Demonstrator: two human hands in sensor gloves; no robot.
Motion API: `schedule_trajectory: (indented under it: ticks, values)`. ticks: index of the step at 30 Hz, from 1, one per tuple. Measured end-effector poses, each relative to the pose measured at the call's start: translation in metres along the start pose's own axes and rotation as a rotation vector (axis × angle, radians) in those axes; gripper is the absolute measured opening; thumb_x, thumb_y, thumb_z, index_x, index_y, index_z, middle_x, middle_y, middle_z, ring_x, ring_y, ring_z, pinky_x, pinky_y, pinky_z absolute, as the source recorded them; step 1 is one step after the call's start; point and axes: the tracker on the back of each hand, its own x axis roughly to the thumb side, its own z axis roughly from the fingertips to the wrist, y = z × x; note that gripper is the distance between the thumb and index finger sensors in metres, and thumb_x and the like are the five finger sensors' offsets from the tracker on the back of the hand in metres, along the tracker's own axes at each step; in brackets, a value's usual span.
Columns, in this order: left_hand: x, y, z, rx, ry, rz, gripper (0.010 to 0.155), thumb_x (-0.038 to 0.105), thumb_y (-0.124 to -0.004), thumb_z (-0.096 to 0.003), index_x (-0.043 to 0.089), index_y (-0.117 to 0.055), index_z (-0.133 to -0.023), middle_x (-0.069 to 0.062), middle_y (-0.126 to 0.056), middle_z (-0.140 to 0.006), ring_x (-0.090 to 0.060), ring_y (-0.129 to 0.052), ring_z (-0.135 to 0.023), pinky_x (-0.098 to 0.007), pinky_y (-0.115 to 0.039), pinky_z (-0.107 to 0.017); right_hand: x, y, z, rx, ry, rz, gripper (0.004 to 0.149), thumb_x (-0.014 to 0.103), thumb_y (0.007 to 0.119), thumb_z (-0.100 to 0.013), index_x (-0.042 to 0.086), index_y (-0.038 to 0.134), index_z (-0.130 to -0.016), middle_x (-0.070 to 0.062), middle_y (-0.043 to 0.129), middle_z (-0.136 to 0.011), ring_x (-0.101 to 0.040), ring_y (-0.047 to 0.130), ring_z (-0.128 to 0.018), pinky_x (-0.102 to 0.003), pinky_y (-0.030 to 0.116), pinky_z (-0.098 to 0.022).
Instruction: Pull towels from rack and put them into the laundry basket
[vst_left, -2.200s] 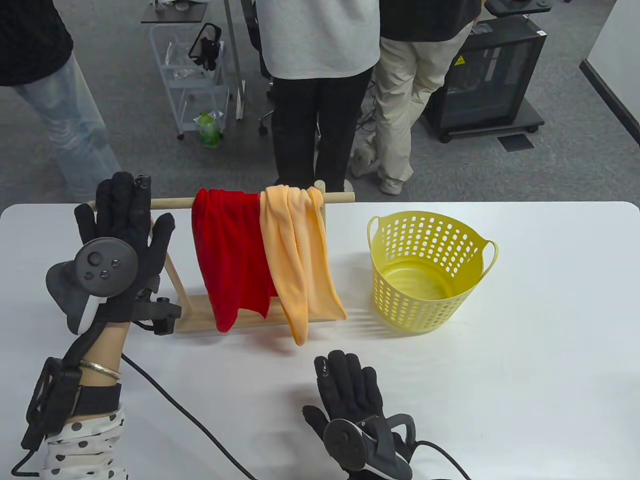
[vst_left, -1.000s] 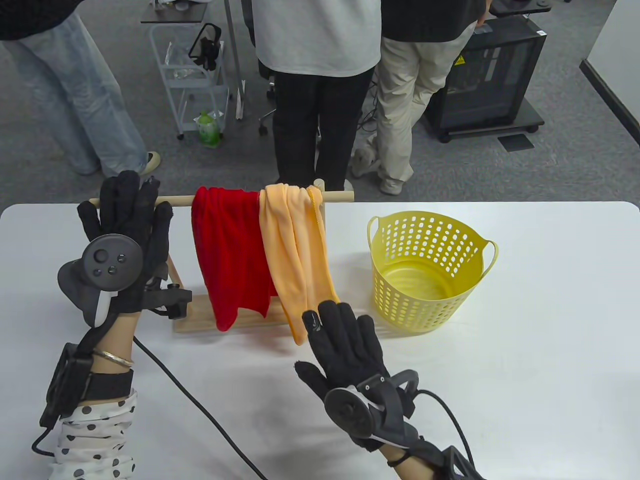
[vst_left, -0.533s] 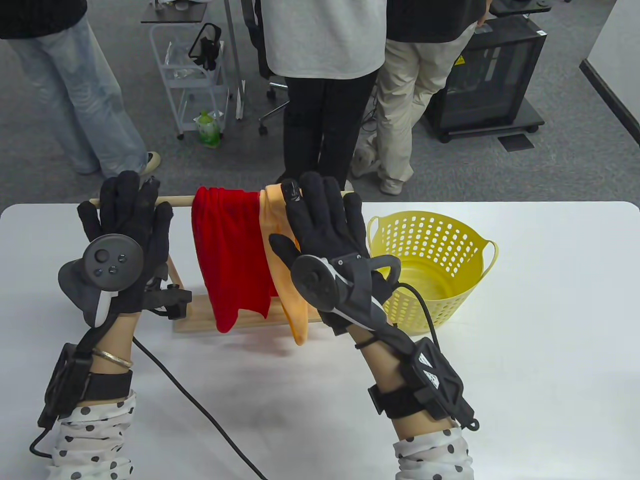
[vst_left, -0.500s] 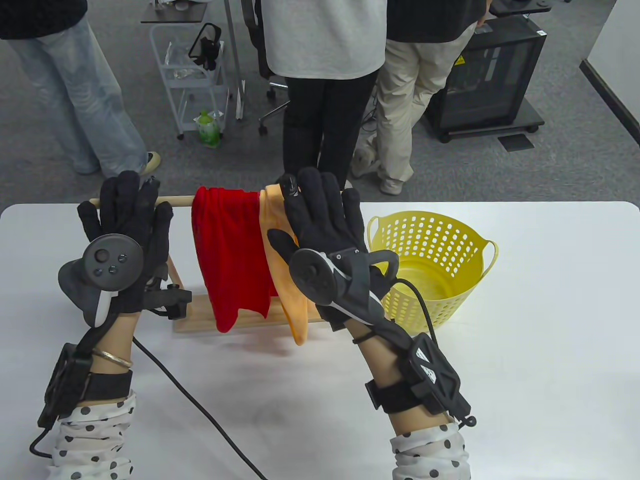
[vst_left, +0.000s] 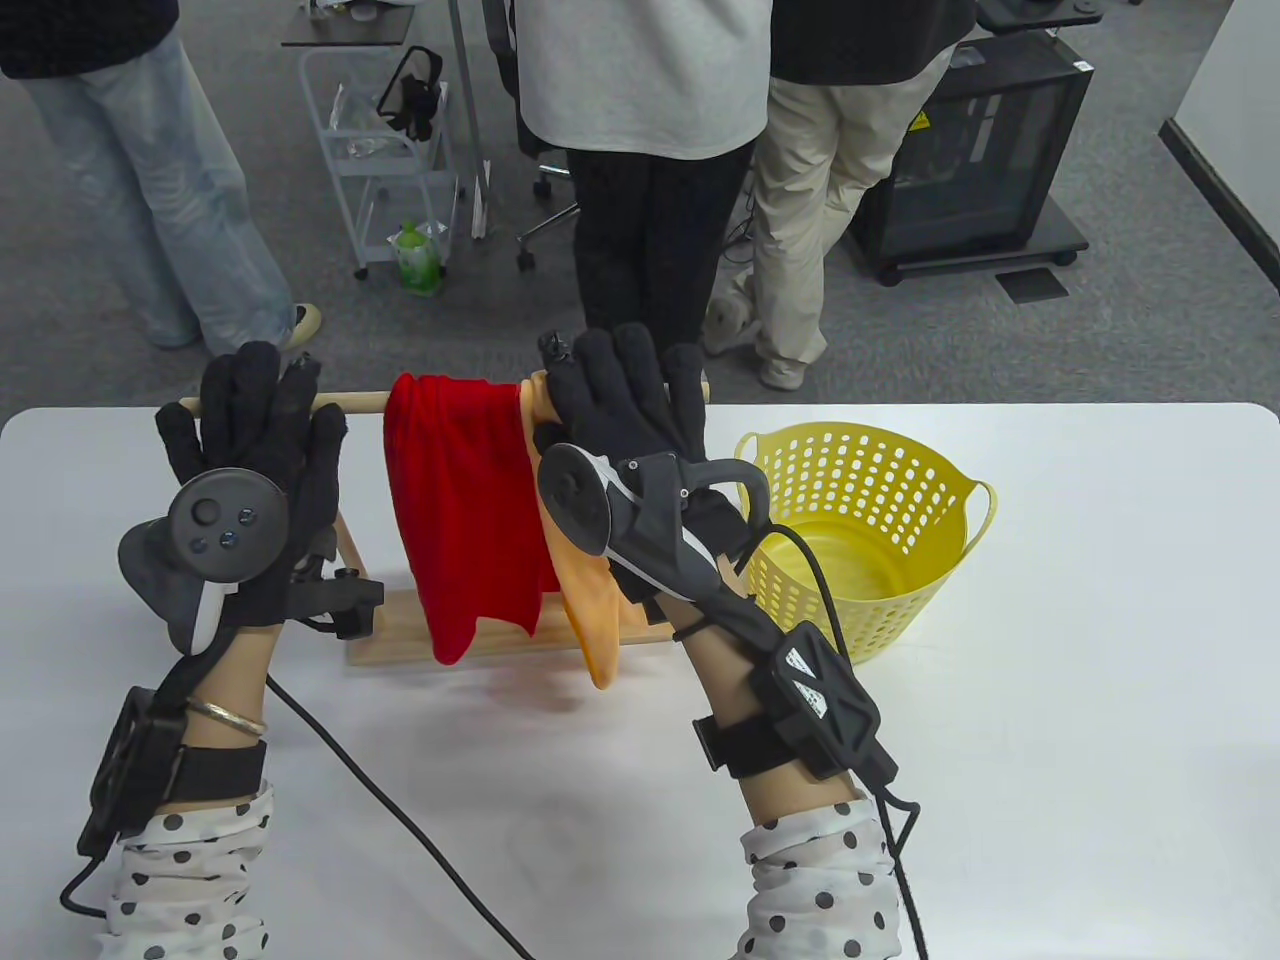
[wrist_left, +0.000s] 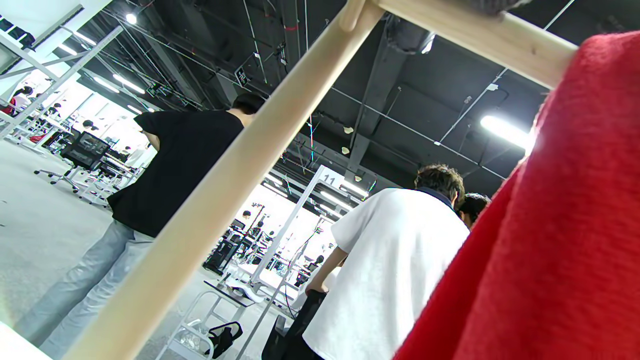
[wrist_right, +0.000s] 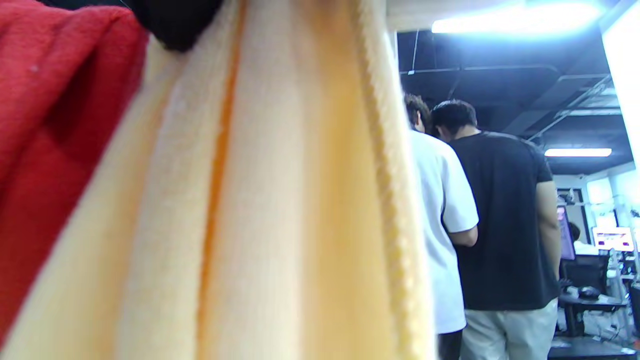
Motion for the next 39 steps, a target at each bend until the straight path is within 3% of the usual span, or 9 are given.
schedule_trajectory:
  ticks: [7,9,12,15,17,20,24,31,39]
  values:
    - [0.000,-0.001,0.000,0.002,0.000,-0.004,0.060,0.058,-0.050,-0.0641,0.035,-0.057,-0.119,0.014,-0.035,-0.132,-0.012,-0.020,-0.125,-0.043,0.000,-0.092,-0.003,-0.026,-0.006,-0.065,-0.014,-0.022,0.045,0.044,0.076,-0.056,0.037,0.077,-0.101,0.007,0.085,-0.099,-0.017,0.080,-0.093,-0.041,0.061,-0.078]
    - [0.000,-0.001,0.001,0.003,-0.001,-0.005,0.060,0.058,-0.050,-0.0642,0.035,-0.056,-0.119,0.014,-0.035,-0.132,-0.012,-0.019,-0.125,-0.044,0.000,-0.092,-0.005,-0.034,-0.006,-0.104,-0.001,0.005,0.045,0.045,0.077,-0.055,0.038,0.078,-0.100,0.006,0.089,-0.094,-0.016,0.087,-0.079,-0.036,0.072,-0.063]
    - [0.000,-0.001,0.000,0.000,0.000,-0.003,0.060,0.058,-0.050,-0.0642,0.035,-0.056,-0.119,0.014,-0.034,-0.132,-0.012,-0.019,-0.125,-0.043,0.000,-0.092,-0.011,-0.046,-0.007,-0.136,-0.001,-0.016,0.044,0.043,0.078,-0.055,0.037,0.078,-0.099,0.005,0.090,-0.093,-0.008,0.094,-0.042,-0.024,0.080,-0.031]
    - [0.001,-0.001,0.001,-0.001,0.001,-0.002,0.060,0.058,-0.049,-0.0642,0.035,-0.056,-0.119,0.014,-0.034,-0.132,-0.011,-0.019,-0.125,-0.043,0.001,-0.092,-0.019,-0.056,-0.008,-0.120,0.016,-0.156,0.043,0.039,0.078,-0.056,0.036,0.079,-0.099,-0.001,0.089,-0.092,-0.003,0.095,-0.029,-0.020,0.081,-0.022]
    - [0.001,-0.001,0.001,0.001,0.001,-0.004,0.060,0.058,-0.049,-0.0643,0.035,-0.055,-0.119,0.014,-0.034,-0.132,-0.012,-0.019,-0.125,-0.043,0.000,-0.092,-0.027,-0.068,-0.009,-0.151,0.041,-0.273,0.042,0.037,0.079,-0.056,0.035,0.080,-0.098,-0.003,0.089,-0.092,-0.001,0.099,-0.031,-0.019,0.085,-0.023]
    - [0.001,-0.001,0.001,0.000,0.001,-0.006,0.060,0.058,-0.049,-0.0643,0.035,-0.055,-0.119,0.014,-0.033,-0.132,-0.012,-0.019,-0.125,-0.043,0.000,-0.092,-0.036,-0.083,-0.007,-0.220,0.084,-0.343,0.042,0.036,0.078,-0.056,0.034,0.080,-0.098,-0.004,0.088,-0.093,-0.004,0.107,-0.053,-0.022,0.092,-0.043]
    - [0.001,-0.002,0.001,0.002,0.002,-0.008,0.060,0.058,-0.049,-0.0644,0.036,-0.055,-0.119,0.014,-0.033,-0.132,-0.012,-0.019,-0.125,-0.044,0.001,-0.092,-0.050,-0.105,-0.004,-0.268,0.135,-0.387,0.043,0.035,0.075,-0.058,0.033,0.075,-0.101,-0.004,0.083,-0.099,-0.008,0.105,-0.066,-0.024,0.091,-0.052]
    - [0.001,-0.002,0.001,0.005,0.002,-0.009,0.060,0.058,-0.049,-0.0644,0.036,-0.055,-0.119,0.014,-0.033,-0.132,-0.012,-0.018,-0.125,-0.044,0.001,-0.092,-0.078,-0.135,0.003,-0.348,0.188,-0.413,0.044,0.034,0.074,-0.059,0.032,0.073,-0.103,-0.005,0.080,-0.101,-0.008,0.103,-0.070,-0.024,0.091,-0.055]
    - [0.002,-0.003,0.001,0.009,0.003,-0.013,0.060,0.058,-0.048,-0.0645,0.035,-0.054,-0.120,0.014,-0.033,-0.132,-0.012,-0.018,-0.125,-0.044,0.001,-0.092,-0.102,-0.166,0.014,-0.482,0.234,-0.202,0.044,0.034,0.074,-0.059,0.032,0.072,-0.103,-0.005,0.079,-0.103,-0.009,0.102,-0.072,-0.025,0.090,-0.057]
